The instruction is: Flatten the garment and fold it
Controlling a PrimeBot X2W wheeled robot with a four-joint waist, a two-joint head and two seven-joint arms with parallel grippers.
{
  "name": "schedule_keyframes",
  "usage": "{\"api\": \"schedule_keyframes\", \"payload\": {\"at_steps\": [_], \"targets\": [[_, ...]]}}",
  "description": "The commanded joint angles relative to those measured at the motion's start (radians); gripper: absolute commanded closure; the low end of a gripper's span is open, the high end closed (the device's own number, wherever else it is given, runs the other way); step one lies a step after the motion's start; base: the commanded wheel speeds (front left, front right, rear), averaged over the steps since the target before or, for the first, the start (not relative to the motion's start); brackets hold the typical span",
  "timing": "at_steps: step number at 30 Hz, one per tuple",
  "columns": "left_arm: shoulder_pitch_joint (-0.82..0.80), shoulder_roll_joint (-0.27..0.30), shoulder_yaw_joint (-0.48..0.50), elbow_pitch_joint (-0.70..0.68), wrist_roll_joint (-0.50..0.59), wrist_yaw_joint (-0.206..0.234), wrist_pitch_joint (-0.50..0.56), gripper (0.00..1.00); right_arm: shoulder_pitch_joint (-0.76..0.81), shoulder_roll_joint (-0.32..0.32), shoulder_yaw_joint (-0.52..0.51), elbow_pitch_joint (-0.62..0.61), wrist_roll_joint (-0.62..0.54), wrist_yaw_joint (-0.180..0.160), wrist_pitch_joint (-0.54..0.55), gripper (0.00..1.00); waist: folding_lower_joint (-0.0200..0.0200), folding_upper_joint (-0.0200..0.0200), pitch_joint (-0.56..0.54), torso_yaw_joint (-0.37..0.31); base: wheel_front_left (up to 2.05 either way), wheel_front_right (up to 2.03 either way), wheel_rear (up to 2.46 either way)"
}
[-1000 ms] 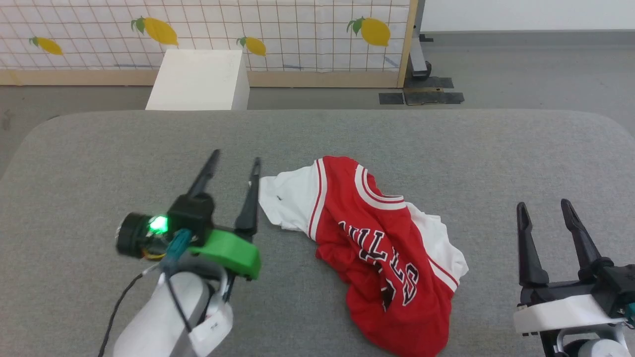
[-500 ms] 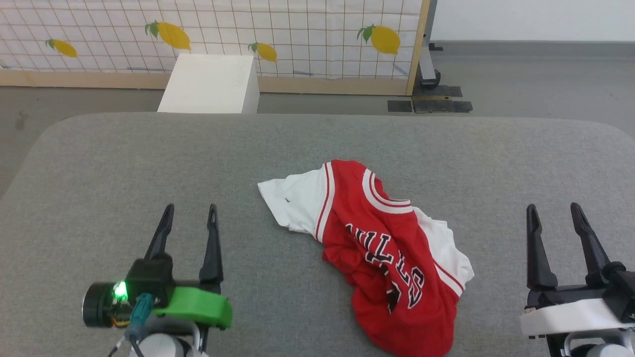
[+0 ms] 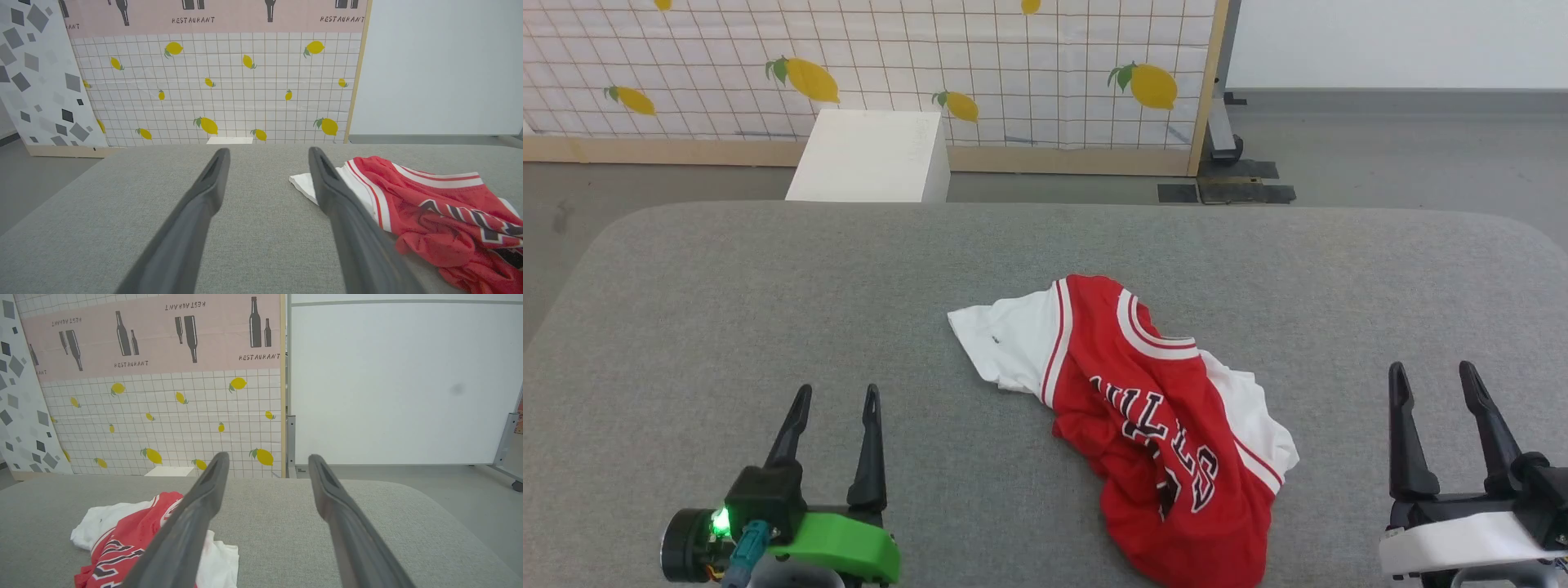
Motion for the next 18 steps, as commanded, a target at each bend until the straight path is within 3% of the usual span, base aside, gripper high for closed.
{"api": "schedule_keyframes", "payload": {"at_steps": [1,18], "targets": [[0.017,-0.009,0.01,0.002,0.015,-0.01,-0.004,0.0,0.014,0.001,0.002,0.003,0.01,-0.002,-0.005,0.0,0.0,0.0,0.0,0.001,0.0,0.0,0.0],[0.018,-0.045,0.062,0.014,0.051,-0.061,-0.004,0.0,0.013,0.001,0.012,0.03,0.008,-0.002,-0.005,0.0,0.0,0.0,0.003,0.003,0.0,0.0,0.0]]}}
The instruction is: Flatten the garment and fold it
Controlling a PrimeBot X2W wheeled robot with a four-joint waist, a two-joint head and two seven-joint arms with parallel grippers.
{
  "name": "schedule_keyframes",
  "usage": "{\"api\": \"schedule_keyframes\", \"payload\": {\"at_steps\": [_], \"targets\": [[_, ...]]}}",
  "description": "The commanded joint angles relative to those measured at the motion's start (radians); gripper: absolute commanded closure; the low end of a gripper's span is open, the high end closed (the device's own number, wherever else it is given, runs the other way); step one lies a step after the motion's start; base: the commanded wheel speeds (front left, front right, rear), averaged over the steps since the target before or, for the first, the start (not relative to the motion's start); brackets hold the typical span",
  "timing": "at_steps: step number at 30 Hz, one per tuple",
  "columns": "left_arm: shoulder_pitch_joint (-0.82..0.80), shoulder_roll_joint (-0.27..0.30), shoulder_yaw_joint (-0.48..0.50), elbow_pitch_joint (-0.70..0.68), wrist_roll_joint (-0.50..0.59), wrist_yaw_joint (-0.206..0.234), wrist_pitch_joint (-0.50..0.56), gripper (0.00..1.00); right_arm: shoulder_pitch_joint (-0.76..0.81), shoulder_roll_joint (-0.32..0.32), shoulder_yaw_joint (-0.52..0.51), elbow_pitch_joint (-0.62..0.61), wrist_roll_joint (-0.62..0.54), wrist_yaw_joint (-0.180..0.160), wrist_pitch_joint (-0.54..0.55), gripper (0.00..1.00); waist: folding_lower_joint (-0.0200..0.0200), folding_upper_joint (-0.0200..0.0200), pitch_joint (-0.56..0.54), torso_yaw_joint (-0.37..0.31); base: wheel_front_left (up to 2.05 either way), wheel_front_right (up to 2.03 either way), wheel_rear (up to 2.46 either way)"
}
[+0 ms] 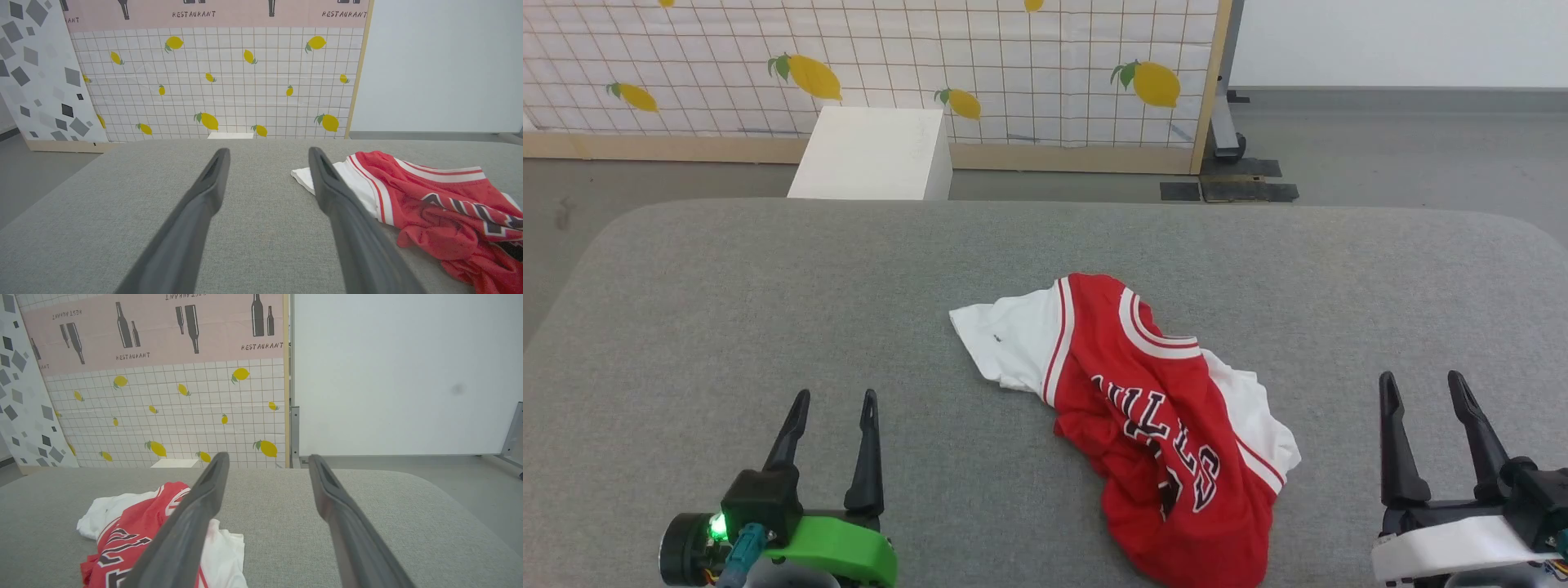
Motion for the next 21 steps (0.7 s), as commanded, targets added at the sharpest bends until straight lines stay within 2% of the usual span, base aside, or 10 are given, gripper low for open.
{"api": "schedule_keyframes", "payload": {"at_steps": [1,12,17,21], "targets": [[0.012,-0.006,0.004,0.002,0.011,-0.006,-0.004,0.0,0.01,0.0,0.003,0.002,-0.003,-0.002,-0.005,0.0,0.0001,0.0,-0.001,0.0,0.0,0.0,0.0],[-0.02,-0.011,0.02,0.015,0.025,-0.015,-0.004,0.0,0.004,0.0,0.004,-0.002,-0.009,-0.002,-0.005,0.0,0.0001,0.0,0.002,-0.007,0.0,0.0,0.0],[-0.144,0.008,0.026,0.044,0.042,-0.028,-0.004,0.0,-0.001,0.0,0.004,-0.005,-0.015,-0.002,-0.005,0.0,0.0001,0.0,0.012,-0.005,0.0,0.0,0.0],[-0.302,0.048,-0.008,0.146,0.059,-0.051,-0.004,0.0,-0.016,0.0,0.006,-0.012,-0.023,-0.002,-0.005,0.0,0.0001,0.0,0.032,-0.008,0.0,0.0,0.0]]}}
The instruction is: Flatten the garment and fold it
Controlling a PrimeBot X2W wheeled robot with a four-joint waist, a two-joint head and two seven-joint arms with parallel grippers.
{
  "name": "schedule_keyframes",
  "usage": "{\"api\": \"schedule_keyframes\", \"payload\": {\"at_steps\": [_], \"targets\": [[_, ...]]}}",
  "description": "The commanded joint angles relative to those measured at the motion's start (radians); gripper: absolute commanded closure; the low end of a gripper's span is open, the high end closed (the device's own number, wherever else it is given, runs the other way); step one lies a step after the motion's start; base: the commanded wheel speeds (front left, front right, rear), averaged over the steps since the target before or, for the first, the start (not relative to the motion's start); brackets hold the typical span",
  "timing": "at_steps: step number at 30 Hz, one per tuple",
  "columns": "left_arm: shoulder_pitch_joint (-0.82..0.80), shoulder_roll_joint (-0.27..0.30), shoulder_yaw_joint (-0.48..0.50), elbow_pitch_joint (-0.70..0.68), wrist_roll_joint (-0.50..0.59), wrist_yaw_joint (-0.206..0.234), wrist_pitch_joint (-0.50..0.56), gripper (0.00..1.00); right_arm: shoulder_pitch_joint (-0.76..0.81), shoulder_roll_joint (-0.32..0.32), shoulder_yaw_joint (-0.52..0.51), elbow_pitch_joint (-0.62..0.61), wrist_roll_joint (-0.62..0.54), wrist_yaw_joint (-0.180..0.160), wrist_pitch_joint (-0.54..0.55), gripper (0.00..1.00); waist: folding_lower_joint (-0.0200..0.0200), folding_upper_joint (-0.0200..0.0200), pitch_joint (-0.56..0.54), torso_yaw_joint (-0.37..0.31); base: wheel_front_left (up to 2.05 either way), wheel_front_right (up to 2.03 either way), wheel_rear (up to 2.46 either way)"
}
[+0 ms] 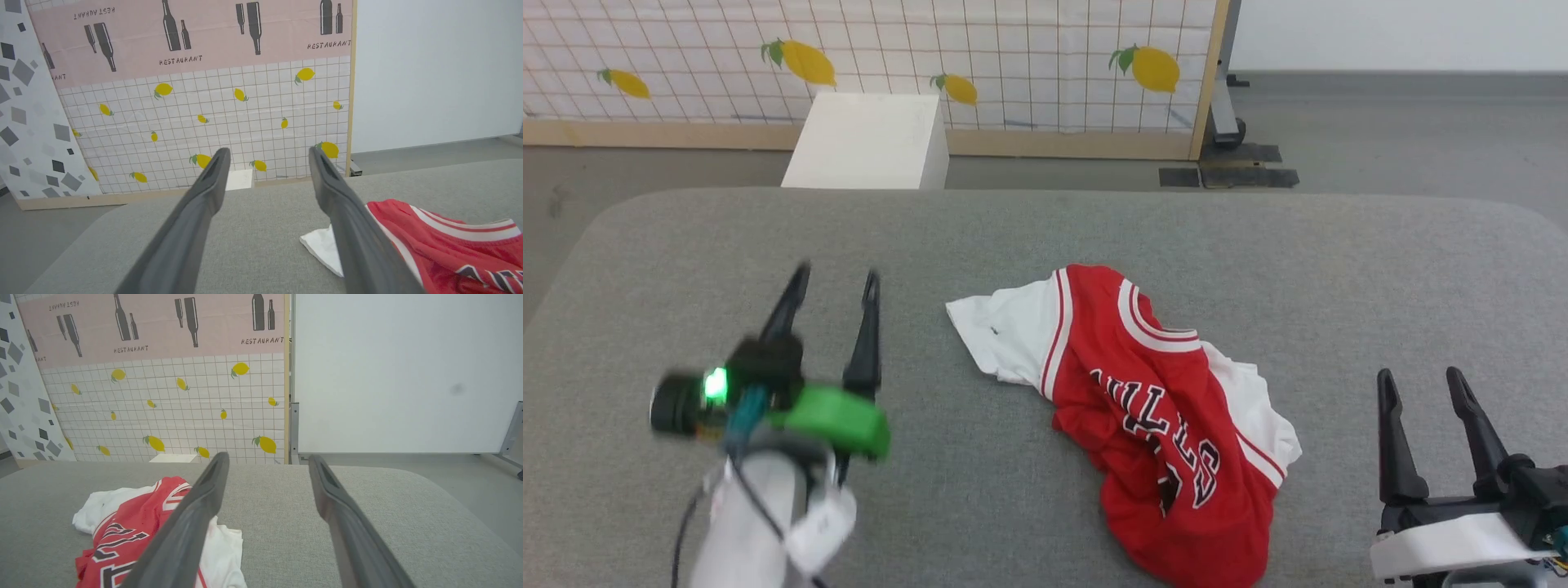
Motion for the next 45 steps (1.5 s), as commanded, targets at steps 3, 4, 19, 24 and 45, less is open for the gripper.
{"api": "schedule_keyframes", "payload": {"at_steps": [3,4,19,24,45], "targets": [[-0.17,0.04,-0.039,0.145,0.0,-0.021,0.019,0.0,-0.031,0.001,0.011,-0.014,-0.012,-0.002,-0.005,0.0,0.0,0.0,0.037,-0.012,0.0,0.0,0.0],[-0.214,0.05,-0.05,0.188,-0.002,-0.024,0.043,0.0,-0.036,0.001,0.015,-0.016,-0.013,-0.002,-0.005,0.0,0.0,0.0,0.046,-0.017,0.0,0.0,0.0],[-0.71,0.156,-0.379,0.64,-0.349,-0.033,0.631,0.0,-0.146,0.001,0.035,-0.021,0.004,-0.002,-0.005,0.0,0.0,0.0,0.234,-0.124,0.0,0.0,0.0],[-0.764,0.204,-0.51,0.644,-0.492,-0.033,0.819,0.0,-0.173,0.001,0.039,-0.021,0.013,-0.002,-0.005,0.0,0.0,0.0,0.277,-0.155,0.0,0.0,0.0],[-0.791,0.362,-0.904,0.547,-0.796,-0.033,1.059,1.0,-0.235,0.001,0.03,-0.02,0.031,-0.002,-0.005,0.0,0.0,0.0,0.362,-0.194,0.0,0.0,0.0]]}}
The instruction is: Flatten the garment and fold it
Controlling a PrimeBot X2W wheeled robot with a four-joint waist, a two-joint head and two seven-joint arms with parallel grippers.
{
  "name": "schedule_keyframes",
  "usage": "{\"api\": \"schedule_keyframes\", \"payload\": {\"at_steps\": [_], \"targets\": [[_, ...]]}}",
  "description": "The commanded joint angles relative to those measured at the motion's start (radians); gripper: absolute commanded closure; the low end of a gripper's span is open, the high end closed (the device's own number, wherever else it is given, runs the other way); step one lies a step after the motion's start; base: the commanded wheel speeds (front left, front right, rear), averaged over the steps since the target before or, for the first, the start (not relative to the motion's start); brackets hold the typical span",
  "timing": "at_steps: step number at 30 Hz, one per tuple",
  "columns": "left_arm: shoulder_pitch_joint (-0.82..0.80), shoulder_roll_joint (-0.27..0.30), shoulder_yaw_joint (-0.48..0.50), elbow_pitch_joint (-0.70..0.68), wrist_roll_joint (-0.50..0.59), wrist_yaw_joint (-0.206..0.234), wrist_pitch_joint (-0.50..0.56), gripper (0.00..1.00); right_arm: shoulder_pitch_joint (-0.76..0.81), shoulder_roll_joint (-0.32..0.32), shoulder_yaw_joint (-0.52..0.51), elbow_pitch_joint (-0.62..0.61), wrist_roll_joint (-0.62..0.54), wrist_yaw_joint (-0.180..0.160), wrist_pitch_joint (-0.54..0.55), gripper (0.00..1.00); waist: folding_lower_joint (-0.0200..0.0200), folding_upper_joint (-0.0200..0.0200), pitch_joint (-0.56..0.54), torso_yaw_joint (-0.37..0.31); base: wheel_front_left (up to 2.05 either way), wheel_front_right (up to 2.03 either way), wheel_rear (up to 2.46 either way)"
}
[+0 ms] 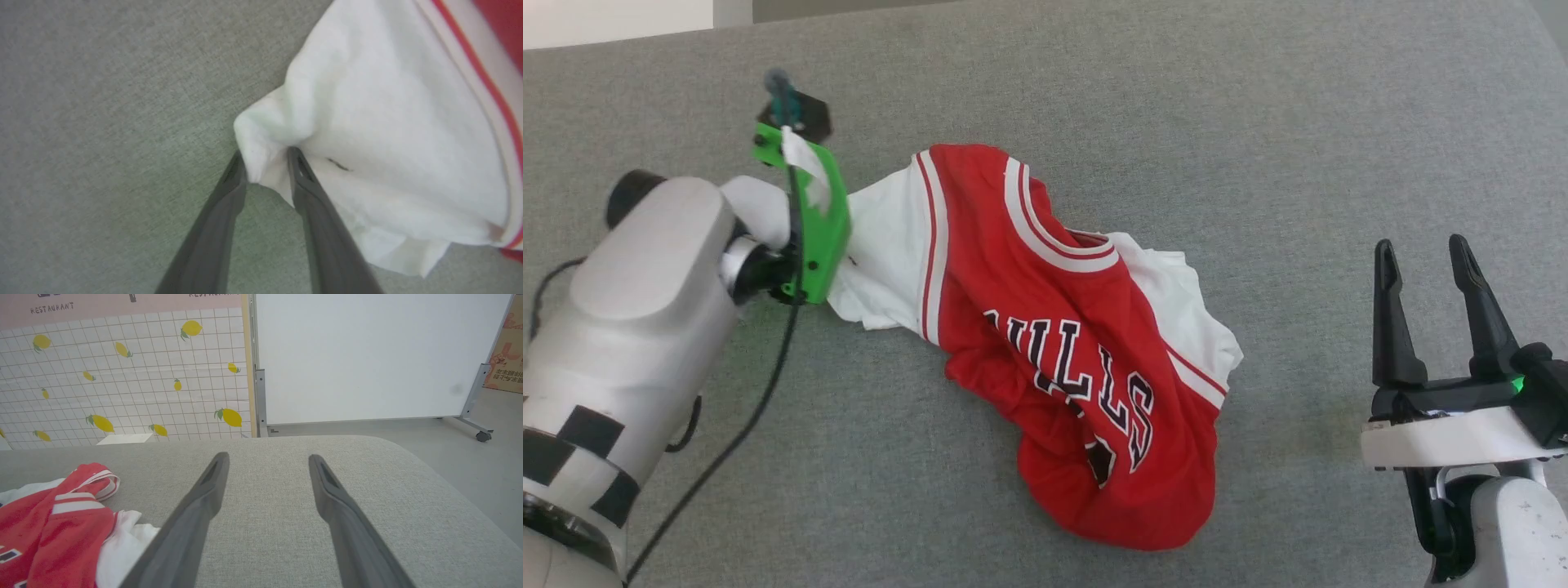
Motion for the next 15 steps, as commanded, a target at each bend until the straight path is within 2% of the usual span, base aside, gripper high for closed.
{"api": "schedule_keyframes", "payload": {"at_steps": [1,8,12,15], "targets": [[0.023,-0.005,-0.029,0.005,-0.021,-0.003,-0.009,1.0,-0.011,0.0,-0.005,-0.001,-0.001,-0.002,-0.005,0.0,-0.0001,0.0,-0.009,0.009,0.0,0.0,0.0],[0.023,0.021,-0.063,-0.055,-0.078,-0.003,-0.142,1.0,0.014,0.0,-0.01,0.009,-0.01,-0.002,-0.005,0.0,-0.0001,0.0,-0.072,0.057,0.0,0.0,0.0],[0.072,0.074,-0.064,-0.098,-0.119,-0.003,-0.237,1.0,0.039,0.0,-0.017,0.014,-0.016,-0.002,-0.005,0.0,-0.0001,0.0,-0.125,0.099,0.0,0.0,0.0],[0.135,0.136,-0.053,-0.113,-0.152,-0.003,-0.287,1.0,0.062,0.0,-0.021,0.019,-0.02,-0.002,-0.005,0.0,-0.0001,0.0,-0.162,0.129,0.0,0.0,0.0]]}}
